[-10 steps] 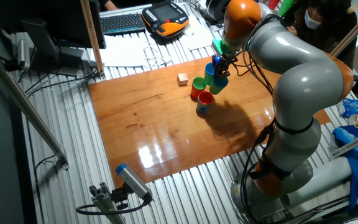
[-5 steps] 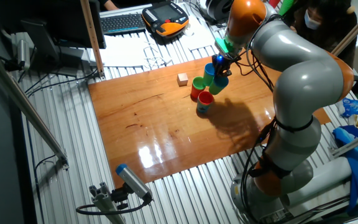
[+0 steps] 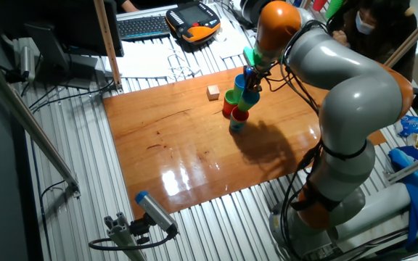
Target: Stack the cups
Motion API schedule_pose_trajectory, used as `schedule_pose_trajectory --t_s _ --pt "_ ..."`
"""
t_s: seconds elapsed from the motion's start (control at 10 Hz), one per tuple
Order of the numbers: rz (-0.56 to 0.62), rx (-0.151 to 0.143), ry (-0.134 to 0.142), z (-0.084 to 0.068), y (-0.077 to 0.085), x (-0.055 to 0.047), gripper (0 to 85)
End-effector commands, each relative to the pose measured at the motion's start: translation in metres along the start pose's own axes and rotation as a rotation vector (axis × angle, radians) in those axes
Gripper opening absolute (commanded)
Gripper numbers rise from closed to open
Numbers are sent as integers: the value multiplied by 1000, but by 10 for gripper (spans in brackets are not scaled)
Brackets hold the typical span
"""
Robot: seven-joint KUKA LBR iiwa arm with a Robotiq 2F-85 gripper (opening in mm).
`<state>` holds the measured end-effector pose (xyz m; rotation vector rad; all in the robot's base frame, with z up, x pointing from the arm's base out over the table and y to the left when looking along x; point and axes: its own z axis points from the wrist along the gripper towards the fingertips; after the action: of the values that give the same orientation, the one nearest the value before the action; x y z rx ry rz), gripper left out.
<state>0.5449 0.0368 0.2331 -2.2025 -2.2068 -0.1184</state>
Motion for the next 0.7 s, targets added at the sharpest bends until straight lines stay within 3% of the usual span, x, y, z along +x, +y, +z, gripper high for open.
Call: schedule_pose_trajectory --t_s 0.0,0.3,0.6 --pt "1 -3 5 2 2 0 0" --pt "13 -6 -1 6 -3 9 0" --pt "12 -12 5 8 -2 9 0"
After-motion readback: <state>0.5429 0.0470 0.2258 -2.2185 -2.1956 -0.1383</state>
